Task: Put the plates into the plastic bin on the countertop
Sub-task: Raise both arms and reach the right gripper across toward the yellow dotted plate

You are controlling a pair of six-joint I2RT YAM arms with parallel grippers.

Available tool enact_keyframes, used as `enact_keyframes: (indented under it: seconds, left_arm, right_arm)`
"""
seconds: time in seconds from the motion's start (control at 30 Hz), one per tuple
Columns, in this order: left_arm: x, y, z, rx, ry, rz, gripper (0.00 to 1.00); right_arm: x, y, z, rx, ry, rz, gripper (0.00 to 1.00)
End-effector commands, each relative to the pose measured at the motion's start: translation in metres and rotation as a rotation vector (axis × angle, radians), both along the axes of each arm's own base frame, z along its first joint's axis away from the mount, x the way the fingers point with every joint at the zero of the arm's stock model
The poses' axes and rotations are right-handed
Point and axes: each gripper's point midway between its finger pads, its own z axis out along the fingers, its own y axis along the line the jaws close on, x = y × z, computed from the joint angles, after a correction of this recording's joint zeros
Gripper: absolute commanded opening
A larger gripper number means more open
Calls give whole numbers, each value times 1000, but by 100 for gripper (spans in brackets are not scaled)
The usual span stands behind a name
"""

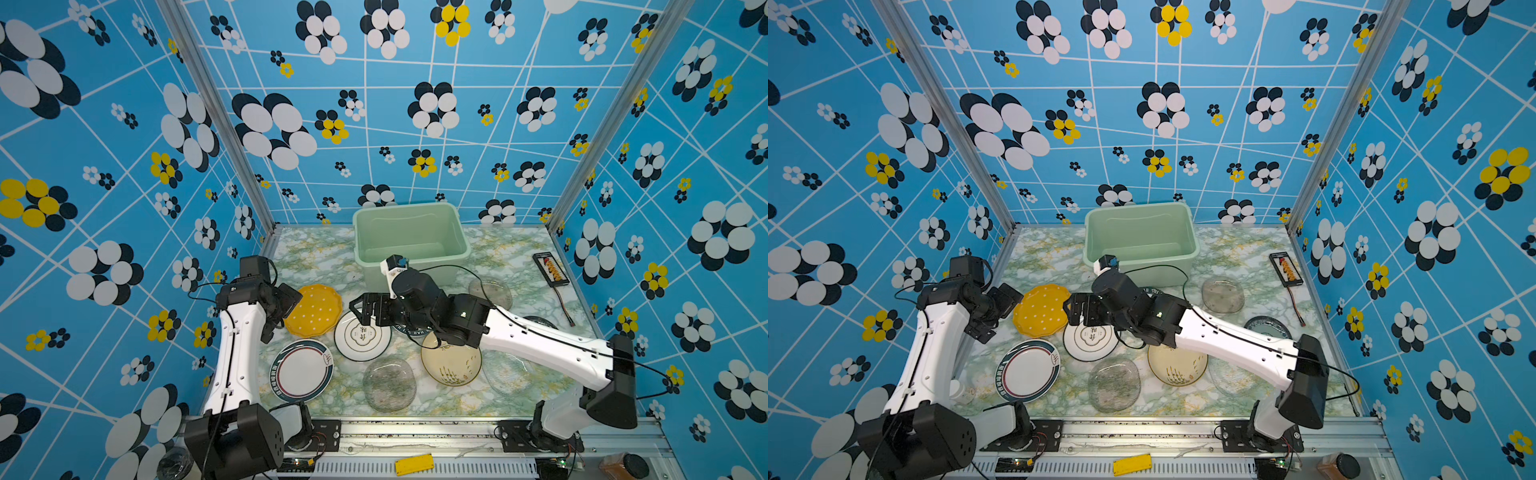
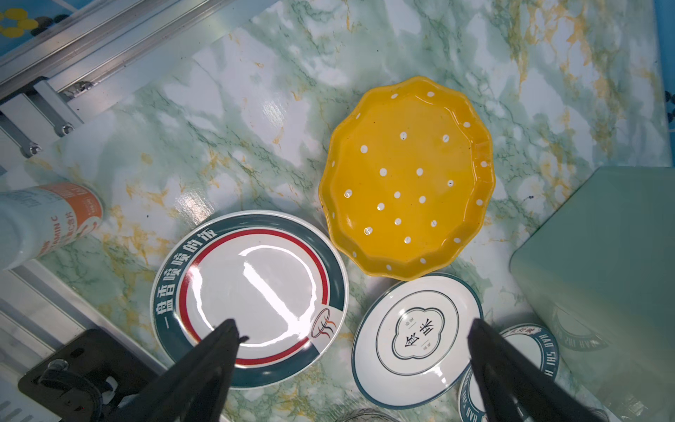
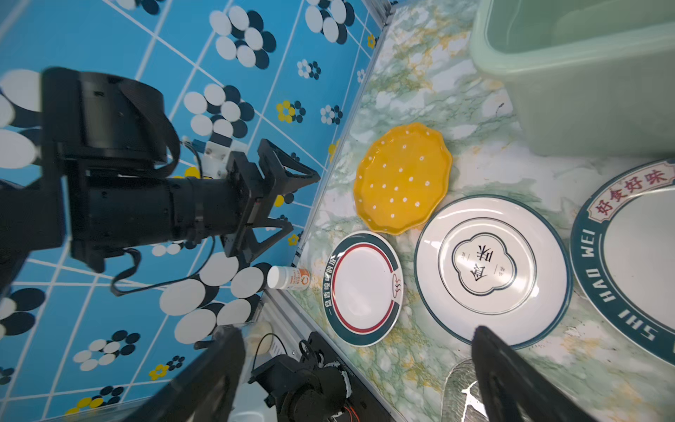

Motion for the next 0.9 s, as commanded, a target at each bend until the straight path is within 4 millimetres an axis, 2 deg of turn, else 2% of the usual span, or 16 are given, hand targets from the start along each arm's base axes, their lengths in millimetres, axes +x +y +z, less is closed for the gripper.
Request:
enact_keyframes:
  seconds: [0.0, 0.03, 0.27, 0.43, 0.47, 0.6, 0.73, 0.87]
  left_arm:
    - [0, 7, -10, 5, 17, 20, 99]
    - [3, 8, -11, 2, 12, 15, 99]
    - [30, 14, -23, 3, -46, -74, 99]
    - [42, 17, -39, -84, -102, -66, 99]
    - [42, 18, -42, -94, -105, -60, 99]
    - [41, 28, -54, -114, -97, -24, 99]
    - [41, 33, -63, -129, -87, -17, 99]
    - [42, 35, -72, -143, -77, -22, 99]
  right_arm:
    - [14, 23, 5, 26, -42, 3, 98]
    - [17, 32, 11, 39, -49, 11, 98]
    - [33, 80, -37, -60, -25, 66, 98]
    - [46, 99, -80, -187, -31, 112, 98]
    - [49, 102, -94, -218, -18, 118, 99]
    - [66, 114, -124, -231, 113, 106, 99]
    - [80, 126, -138, -213, 199, 92, 96]
    - [98, 133, -138, -193, 168, 45, 97]
